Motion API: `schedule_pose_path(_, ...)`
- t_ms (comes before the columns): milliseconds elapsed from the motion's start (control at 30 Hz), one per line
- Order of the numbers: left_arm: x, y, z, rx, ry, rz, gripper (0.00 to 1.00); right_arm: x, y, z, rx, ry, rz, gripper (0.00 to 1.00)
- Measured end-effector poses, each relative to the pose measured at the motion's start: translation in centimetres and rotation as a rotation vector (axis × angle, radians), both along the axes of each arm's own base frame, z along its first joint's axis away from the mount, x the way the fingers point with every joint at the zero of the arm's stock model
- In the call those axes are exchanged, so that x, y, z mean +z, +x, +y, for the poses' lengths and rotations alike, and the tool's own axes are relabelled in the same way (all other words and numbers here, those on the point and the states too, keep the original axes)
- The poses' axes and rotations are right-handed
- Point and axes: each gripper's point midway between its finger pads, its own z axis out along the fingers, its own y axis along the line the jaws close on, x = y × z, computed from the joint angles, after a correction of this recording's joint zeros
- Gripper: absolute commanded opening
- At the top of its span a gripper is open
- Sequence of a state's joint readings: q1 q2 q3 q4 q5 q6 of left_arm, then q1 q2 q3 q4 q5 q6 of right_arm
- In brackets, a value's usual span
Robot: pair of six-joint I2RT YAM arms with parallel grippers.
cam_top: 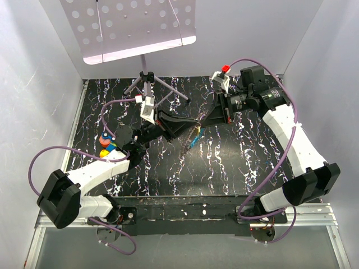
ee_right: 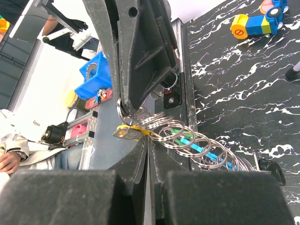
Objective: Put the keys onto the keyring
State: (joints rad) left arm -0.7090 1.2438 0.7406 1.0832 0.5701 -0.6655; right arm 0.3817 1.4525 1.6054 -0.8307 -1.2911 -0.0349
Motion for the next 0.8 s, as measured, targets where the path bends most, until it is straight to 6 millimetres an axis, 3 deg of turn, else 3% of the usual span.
schedule_pose_path(200, 0.0, 0.2, 0.0, 0.013, -0.006, -0.010, 0.00, 0.3, 0.0, 0.0, 0.008, 0.016, -0.001, 0.25)
schedule_pose_path(400, -1.3, 0.7, -0.3, 0.038, 0.046, -0.025, 0.00, 1.8, -0.1, -1.6, -0.002, 0.068, -0.039, 0.40)
schedule_pose_path(600, -1.6, 0.7, -0.4, 0.033, 0.060, -0.023, 0.00, 2.5, -1.2, -1.8, 0.026, 0.096, -0.080, 0.40)
schedule_pose_path(800, -1.4, 0.6, -0.4, 0.025, 0.049, -0.013, 0.00, 1.8, -0.5, -1.3, -0.010, 0.055, -0.052, 0.36)
